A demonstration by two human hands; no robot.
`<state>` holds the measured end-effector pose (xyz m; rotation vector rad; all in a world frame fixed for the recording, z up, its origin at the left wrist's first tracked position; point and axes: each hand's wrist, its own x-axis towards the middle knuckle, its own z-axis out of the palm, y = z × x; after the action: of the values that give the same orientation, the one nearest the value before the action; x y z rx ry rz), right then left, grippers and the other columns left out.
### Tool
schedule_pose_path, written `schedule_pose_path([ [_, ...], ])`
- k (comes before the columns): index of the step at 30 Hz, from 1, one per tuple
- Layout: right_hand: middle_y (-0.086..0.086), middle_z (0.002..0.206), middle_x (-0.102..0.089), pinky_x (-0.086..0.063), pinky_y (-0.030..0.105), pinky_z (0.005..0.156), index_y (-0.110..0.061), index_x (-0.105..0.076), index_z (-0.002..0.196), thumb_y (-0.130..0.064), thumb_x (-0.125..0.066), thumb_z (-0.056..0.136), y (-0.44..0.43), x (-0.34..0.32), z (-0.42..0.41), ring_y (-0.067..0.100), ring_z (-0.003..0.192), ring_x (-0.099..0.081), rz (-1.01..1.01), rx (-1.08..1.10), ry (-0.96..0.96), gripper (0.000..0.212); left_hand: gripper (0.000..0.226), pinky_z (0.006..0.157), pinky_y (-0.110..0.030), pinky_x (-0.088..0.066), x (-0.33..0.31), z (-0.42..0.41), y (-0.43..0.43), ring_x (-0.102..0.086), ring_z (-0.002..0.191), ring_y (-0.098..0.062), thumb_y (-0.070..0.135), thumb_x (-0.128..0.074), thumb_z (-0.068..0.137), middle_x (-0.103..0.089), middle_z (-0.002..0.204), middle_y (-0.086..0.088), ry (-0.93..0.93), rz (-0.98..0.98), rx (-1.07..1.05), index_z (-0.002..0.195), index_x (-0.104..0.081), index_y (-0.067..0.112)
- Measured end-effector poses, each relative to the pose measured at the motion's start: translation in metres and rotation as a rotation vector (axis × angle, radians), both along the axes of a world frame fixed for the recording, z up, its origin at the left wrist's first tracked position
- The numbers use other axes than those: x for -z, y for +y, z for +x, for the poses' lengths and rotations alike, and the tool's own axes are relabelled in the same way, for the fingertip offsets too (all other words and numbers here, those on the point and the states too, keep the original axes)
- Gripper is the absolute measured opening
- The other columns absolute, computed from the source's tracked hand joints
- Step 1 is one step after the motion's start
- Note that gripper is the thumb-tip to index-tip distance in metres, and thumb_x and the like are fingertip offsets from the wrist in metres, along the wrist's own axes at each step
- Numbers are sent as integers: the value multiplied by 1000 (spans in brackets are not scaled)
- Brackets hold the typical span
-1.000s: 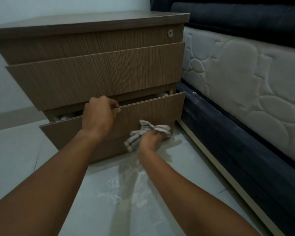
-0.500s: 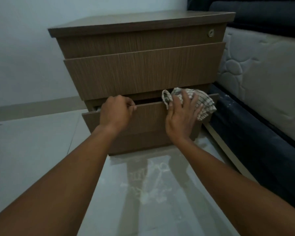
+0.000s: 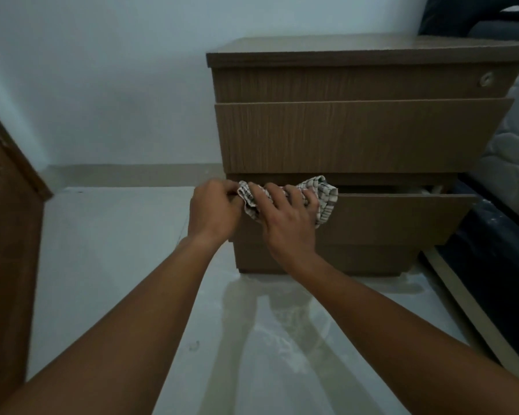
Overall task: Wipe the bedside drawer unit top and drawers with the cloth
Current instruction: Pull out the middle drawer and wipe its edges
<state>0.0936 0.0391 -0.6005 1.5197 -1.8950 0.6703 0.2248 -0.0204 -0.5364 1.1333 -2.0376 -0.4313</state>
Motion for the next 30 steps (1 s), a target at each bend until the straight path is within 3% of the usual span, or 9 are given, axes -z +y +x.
schedule_pose_path([
  [2,-5,130,-58,-27,45,101,-34,-48,139,-32,-54,92,-10,-2,13,24,118,-51,-1,-31,8,47,19,85,-28,-56,3,10,-8,-70,90,-11,17,-63,92,-77,98,3,238,202,8,102,-79,22],
  [7,-5,122,-61,-31,44,94,-28,-55,129,-28,-56,91,-33,-9,43,24,108,-54,0,-124,34,38,21,85,-41,-60,3,24,-23,-72,96,-21,14,-57,95,-75,100,-5,712,615,-4,93,-76,21],
  [11,2,141,-52,-30,49,105,-21,-58,126,-17,-55,83,-40,-3,45,30,128,-46,107,-211,265,43,24,77,-37,-60,1,31,-14,-71,96,-21,11,-50,99,-74,104,-9,900,848,96,108,-72,7],
  [15,9,151,-45,-19,55,118,-16,-58,132,-23,-51,91,-32,12,22,35,150,-19,280,-314,608,42,28,75,-22,-51,11,28,-15,-66,90,-6,15,-52,94,-74,102,7,544,612,57,101,-77,25],
  [18,9,147,-51,-32,55,113,-12,-61,131,-19,-56,89,-26,21,10,34,146,-31,305,-388,692,43,33,84,-13,-44,11,27,-16,-63,105,-7,13,-55,91,-73,112,8,390,456,105,115,-75,23],
  [20,7,144,-54,-37,54,111,-12,-63,130,-21,-55,87,-23,27,4,32,143,-37,338,-421,728,44,28,80,-11,-43,9,26,-13,-63,101,-7,17,-55,92,-73,108,7,299,410,117,110,-77,23],
  [23,6,147,-51,-25,52,117,-15,-62,132,-23,-45,89,-8,43,-18,28,147,-31,420,-401,891,47,26,84,-20,-44,8,22,-12,-63,104,-13,22,-54,95,-73,112,2,188,298,117,108,-77,23],
  [27,11,163,-10,12,53,119,-12,-44,146,-24,-56,91,26,59,-73,30,152,7,553,-306,968,58,27,85,-23,-46,13,17,-9,-64,108,-18,24,-56,99,-72,117,-3,81,86,114,119,-72,17],
  [30,9,165,7,0,54,122,-13,-19,156,-20,-53,91,34,56,-88,31,152,10,562,-313,873,74,24,85,-24,-48,14,14,-7,-67,102,-18,23,-59,98,-74,111,-3,14,-88,105,114,-74,16],
])
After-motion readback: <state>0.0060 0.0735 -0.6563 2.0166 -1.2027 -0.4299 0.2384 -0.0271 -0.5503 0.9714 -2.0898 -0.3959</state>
